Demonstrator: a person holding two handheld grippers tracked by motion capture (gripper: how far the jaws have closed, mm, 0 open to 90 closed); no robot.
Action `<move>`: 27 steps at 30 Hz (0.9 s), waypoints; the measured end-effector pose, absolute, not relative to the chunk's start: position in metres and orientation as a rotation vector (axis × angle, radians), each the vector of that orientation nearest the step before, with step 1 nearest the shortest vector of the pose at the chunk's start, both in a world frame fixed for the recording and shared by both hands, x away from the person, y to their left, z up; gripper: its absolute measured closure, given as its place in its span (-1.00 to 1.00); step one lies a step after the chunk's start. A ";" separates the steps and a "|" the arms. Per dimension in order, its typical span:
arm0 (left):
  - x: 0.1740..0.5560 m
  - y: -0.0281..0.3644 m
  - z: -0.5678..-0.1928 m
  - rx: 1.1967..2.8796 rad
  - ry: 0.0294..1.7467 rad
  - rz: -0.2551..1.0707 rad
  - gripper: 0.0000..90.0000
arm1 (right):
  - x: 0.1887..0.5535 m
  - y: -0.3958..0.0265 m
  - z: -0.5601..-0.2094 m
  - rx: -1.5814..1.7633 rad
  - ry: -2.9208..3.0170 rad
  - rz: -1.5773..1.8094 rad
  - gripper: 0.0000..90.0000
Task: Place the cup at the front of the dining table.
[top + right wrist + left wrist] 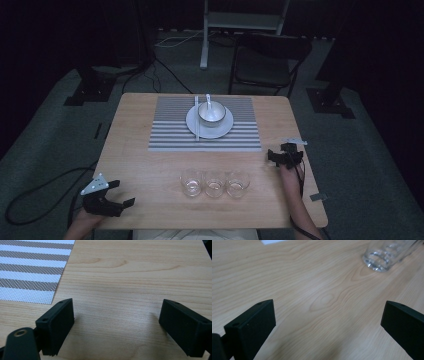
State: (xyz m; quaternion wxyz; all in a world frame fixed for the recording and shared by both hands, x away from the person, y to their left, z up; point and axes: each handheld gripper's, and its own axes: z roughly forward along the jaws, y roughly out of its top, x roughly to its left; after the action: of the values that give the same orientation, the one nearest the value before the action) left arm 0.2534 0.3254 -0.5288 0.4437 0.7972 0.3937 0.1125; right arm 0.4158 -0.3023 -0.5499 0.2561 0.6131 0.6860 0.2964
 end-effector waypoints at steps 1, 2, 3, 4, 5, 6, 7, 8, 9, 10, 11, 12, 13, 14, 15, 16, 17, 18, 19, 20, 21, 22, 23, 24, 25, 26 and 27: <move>0.254 0.324 -0.527 1.972 0.968 0.278 -1.00 | 0.416 -0.302 -0.550 1.664 1.862 0.805 -0.73; 0.254 0.322 -0.525 1.971 0.959 0.288 -1.00 | 0.416 -0.302 -0.550 1.664 1.862 0.804 -0.73; 0.255 0.318 -0.522 1.966 0.943 0.289 -1.00 | 0.416 -0.302 -0.550 1.664 1.862 0.804 -0.73; 0.255 0.318 -0.522 1.966 0.943 0.289 -1.00 | 0.416 -0.302 -0.550 1.664 1.862 0.804 -0.73; 0.255 0.316 -0.521 1.964 0.936 0.296 -1.00 | 0.416 -0.302 -0.550 1.664 1.862 0.804 -0.73; 0.256 0.313 -0.521 1.970 0.922 0.287 -1.00 | 0.416 -0.302 -0.550 1.664 1.862 0.804 -0.73; 0.256 0.312 -0.521 1.975 0.923 0.284 -1.00 | 0.416 -0.302 -0.550 1.664 1.862 0.804 -0.73; 0.256 0.311 -0.522 1.981 0.922 0.270 -1.00 | 0.416 -0.302 -0.550 1.664 1.862 0.804 -0.73; 0.256 0.310 -0.522 1.979 0.921 0.273 -1.00 | 0.416 -0.302 -0.550 1.664 1.862 0.805 -0.73; 0.257 0.310 -0.521 1.976 0.917 0.267 -1.00 | 0.416 -0.302 -0.550 1.664 1.862 0.804 -0.73; 0.257 0.309 -0.520 1.978 0.908 0.261 -1.00 | 0.416 -0.302 -0.550 1.664 1.862 0.805 -0.73; 0.256 0.307 -0.519 1.978 0.907 0.282 -1.00 | 0.416 -0.302 -0.550 1.664 1.862 0.804 -0.73; 0.256 0.307 -0.519 1.978 0.907 0.282 -1.00 | 0.416 -0.302 -0.550 1.664 1.862 0.804 -0.73; 0.257 0.306 -0.517 1.974 0.899 0.272 -1.00 | 0.416 -0.302 -0.550 1.664 1.862 0.804 -0.73; 0.257 0.304 -0.514 1.973 0.887 0.282 -1.00 | 0.416 -0.302 -0.550 1.665 1.861 0.804 -0.73; 0.257 0.304 -0.514 1.973 0.887 0.282 -1.00 | 0.416 -0.302 -0.550 1.665 1.861 0.804 -0.73; 0.258 0.303 -0.512 1.971 0.872 0.267 -1.00 | 0.416 -0.302 -0.550 1.665 1.861 0.804 -0.73; 0.258 0.303 -0.512 1.971 0.872 0.267 -1.00 | 0.416 -0.302 -0.550 1.665 1.861 0.804 -0.73; 0.260 0.299 -0.510 1.962 0.859 0.264 -1.00 | 0.416 -0.302 -0.550 1.666 1.861 0.803 -0.73; 0.262 0.298 -0.509 1.951 0.852 0.252 -1.00 | 0.416 -0.302 -0.550 1.668 1.859 0.802 -0.73; 0.264 0.296 -0.508 1.944 0.855 0.259 -1.00 | 0.416 -0.302 -0.550 1.668 1.859 0.802 -0.73; 0.265 0.294 -0.508 1.944 0.844 0.250 -1.00 | 0.416 -0.302 -0.550 1.668 1.859 0.802 -0.73; 0.266 0.291 -0.507 1.947 0.840 0.256 -1.00 | 0.416 -0.302 -0.550 1.667 1.859 0.802 -0.73; 0.268 0.288 -0.507 1.953 0.833 0.263 -1.00 | 0.416 -0.302 -0.550 1.668 1.859 0.802 -0.73; 0.269 0.286 -0.506 1.955 0.820 0.247 -1.00 | 0.416 -0.302 -0.550 1.668 1.859 0.802 -0.73; 0.270 0.282 -0.505 1.958 0.815 0.257 -1.00 | 0.416 -0.302 -0.550 1.667 1.859 0.803 -0.73; 0.271 0.279 -0.504 1.965 0.801 0.251 -1.00 | 0.416 -0.302 -0.550 1.668 1.859 0.803 -0.73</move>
State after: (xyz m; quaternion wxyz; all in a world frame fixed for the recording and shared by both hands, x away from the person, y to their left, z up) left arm 0.2713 0.2790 -0.5042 0.4815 0.8059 0.3287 0.1030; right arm 0.4162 -0.3024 -0.5498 0.2564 0.6145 0.6850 0.2958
